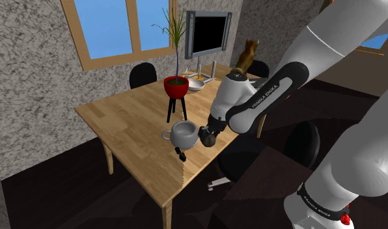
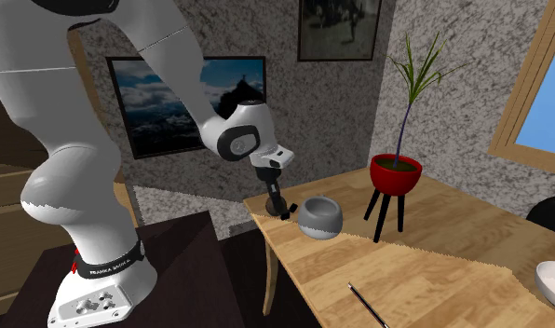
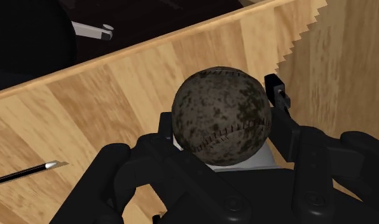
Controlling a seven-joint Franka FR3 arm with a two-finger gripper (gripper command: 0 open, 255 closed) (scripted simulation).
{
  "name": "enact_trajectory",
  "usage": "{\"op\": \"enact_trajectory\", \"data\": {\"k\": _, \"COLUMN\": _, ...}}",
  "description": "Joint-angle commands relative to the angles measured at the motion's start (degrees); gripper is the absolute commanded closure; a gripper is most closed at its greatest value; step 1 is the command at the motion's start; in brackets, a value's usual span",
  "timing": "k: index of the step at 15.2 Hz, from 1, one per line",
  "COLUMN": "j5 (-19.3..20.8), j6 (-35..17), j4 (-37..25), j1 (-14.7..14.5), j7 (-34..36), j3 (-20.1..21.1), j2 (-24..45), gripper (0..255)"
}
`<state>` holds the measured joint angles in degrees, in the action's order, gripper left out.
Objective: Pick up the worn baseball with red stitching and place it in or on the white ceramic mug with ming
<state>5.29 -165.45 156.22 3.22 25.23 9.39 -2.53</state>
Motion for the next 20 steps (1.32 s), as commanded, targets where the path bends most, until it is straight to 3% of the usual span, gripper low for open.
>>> {"op": "enact_trajectory", "data": {"k": 1, "j5": -1.7, "j6": 2.0, "j4": 0.0, "j1": -0.3, "j7": -1.4, "j3": -0.1, "j2": -2.0, "gripper": 255}}
{"op": "enact_trajectory", "data": {"k": 11, "j5": -5.2, "j6": 11.0, "j4": -1.3, "j1": -1.7, "j7": -4.1, "j3": -0.9, "j2": -9.8, "gripper": 255}}
{"op": "enact_trajectory", "data": {"k": 20, "j5": -0.7, "j6": 15.7, "j4": -23.7, "j1": -0.1, "j7": -2.2, "j3": -0.9, "j2": 8.1, "gripper": 255}}
